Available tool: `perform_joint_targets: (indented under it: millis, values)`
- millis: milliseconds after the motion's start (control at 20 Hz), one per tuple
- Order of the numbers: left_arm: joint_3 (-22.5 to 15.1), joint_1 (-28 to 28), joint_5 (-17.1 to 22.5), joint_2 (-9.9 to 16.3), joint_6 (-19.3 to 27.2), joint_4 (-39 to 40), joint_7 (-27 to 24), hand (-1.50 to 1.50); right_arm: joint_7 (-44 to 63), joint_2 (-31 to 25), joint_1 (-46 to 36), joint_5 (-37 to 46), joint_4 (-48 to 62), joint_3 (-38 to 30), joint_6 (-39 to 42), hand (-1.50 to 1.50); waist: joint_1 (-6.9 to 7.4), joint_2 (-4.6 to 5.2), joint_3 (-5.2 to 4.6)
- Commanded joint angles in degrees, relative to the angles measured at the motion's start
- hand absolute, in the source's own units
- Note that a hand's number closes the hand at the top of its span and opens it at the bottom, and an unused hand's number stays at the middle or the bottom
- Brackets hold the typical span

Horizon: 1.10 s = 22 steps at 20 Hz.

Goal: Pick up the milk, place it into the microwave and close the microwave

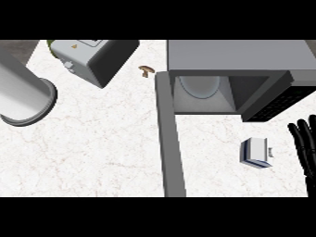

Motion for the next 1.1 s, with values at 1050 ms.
perform_joint_targets:
  millis: [1050]
  values:
    - [13.85,9.13,14.68,-0.57,-11.53,-6.3,3.44,-1.5,-20.91,0.73,-1.25,-1.14,32.99,-12.96,-0.44,-1.5,0.16,0.09,0.03]
